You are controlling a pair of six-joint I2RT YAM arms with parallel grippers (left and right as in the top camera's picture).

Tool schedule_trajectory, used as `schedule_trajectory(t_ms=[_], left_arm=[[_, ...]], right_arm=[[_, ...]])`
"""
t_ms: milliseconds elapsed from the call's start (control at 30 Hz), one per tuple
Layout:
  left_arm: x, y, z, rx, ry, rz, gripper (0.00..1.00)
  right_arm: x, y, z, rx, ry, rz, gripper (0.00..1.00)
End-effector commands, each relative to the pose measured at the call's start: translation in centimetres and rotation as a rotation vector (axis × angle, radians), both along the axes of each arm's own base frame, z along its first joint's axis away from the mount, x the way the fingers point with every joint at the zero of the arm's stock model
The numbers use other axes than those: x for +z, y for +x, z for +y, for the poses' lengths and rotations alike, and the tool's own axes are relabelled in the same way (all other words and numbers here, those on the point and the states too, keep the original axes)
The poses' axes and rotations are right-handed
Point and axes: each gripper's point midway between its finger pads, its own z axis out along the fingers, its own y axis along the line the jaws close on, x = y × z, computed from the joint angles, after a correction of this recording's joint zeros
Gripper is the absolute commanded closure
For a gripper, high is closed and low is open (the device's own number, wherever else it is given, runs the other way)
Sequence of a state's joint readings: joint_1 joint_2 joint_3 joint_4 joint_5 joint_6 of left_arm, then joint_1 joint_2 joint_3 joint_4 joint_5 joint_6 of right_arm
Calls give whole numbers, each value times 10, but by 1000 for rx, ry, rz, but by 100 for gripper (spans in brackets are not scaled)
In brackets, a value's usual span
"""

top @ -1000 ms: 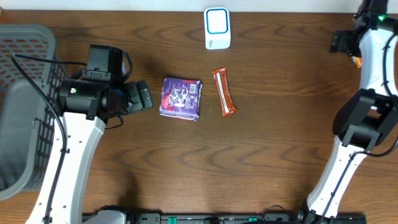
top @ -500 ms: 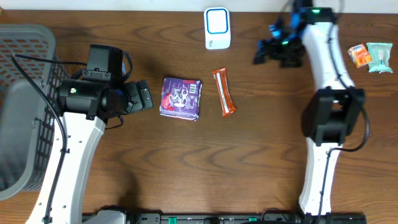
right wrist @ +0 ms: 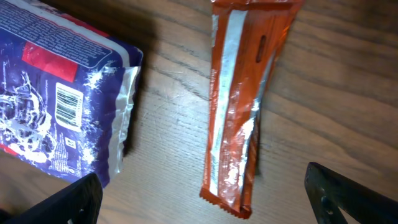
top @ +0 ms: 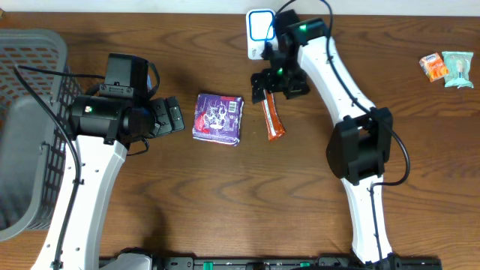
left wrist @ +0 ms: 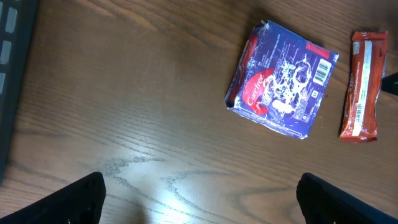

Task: Scan the item barcode
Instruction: 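Reach the right gripper to the red bar and grasp it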

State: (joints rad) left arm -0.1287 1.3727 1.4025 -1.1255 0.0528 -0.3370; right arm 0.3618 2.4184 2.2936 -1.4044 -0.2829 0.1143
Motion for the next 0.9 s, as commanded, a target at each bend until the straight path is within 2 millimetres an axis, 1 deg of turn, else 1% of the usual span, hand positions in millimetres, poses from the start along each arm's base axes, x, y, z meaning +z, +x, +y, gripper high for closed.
schedule_trajectory(t_ms=[0, 167, 567, 700, 867], left_arm=[[1, 1, 3, 5, 9, -2, 2], [1, 1, 3, 5, 9, -2, 2], [1, 1, 3, 5, 9, -2, 2], [1, 1, 3, 5, 9, -2, 2], [1, 1, 3, 5, 9, -2, 2]], right_arm=[[17, 2, -5, -49, -17, -32, 1], [13, -3, -5, -42, -25, -15, 1], [-29, -19, -9, -42, -54, 59, 1], [-35, -21, -10, -42, -56, 64, 1], [-35, -20, -10, -42, -56, 64, 1]])
